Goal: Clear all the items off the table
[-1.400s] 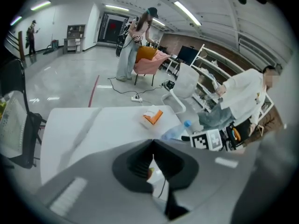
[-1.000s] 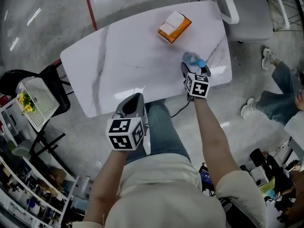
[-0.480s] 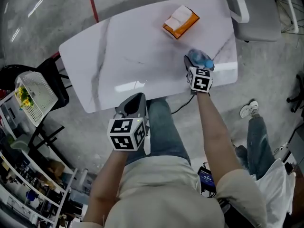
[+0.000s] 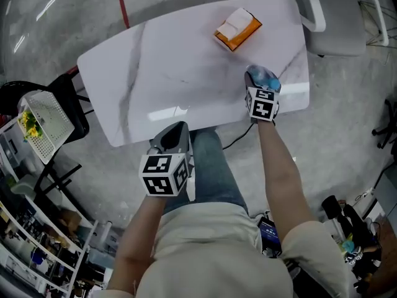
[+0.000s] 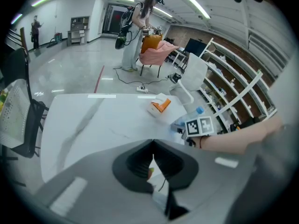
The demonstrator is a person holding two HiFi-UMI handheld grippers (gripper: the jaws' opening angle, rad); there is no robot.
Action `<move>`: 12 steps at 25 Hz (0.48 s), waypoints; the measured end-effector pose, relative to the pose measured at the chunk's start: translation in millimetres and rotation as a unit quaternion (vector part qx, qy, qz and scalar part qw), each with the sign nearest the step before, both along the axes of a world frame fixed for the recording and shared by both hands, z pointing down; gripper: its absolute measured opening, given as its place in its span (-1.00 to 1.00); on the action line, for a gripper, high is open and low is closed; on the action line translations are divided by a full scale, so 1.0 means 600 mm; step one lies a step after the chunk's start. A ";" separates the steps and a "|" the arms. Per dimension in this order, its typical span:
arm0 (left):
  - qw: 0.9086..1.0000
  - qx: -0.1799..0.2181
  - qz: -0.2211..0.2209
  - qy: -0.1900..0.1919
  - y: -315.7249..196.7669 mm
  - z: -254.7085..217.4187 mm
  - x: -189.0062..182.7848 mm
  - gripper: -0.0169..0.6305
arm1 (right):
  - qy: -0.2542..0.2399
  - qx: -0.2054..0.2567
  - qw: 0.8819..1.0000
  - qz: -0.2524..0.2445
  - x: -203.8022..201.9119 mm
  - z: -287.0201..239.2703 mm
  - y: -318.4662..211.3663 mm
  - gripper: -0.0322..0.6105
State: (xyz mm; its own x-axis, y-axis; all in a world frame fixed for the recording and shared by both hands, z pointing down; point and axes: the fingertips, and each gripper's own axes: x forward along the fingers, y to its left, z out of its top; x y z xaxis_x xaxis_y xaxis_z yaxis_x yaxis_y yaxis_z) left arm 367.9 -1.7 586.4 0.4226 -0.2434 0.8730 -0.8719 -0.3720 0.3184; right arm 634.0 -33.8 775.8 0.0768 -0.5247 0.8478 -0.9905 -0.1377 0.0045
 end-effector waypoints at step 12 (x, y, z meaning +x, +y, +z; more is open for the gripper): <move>0.999 0.032 -0.021 0.019 0.003 -0.041 -0.027 -0.92 | 0.011 0.019 1.000 -0.014 -0.031 -0.083 0.011 0.13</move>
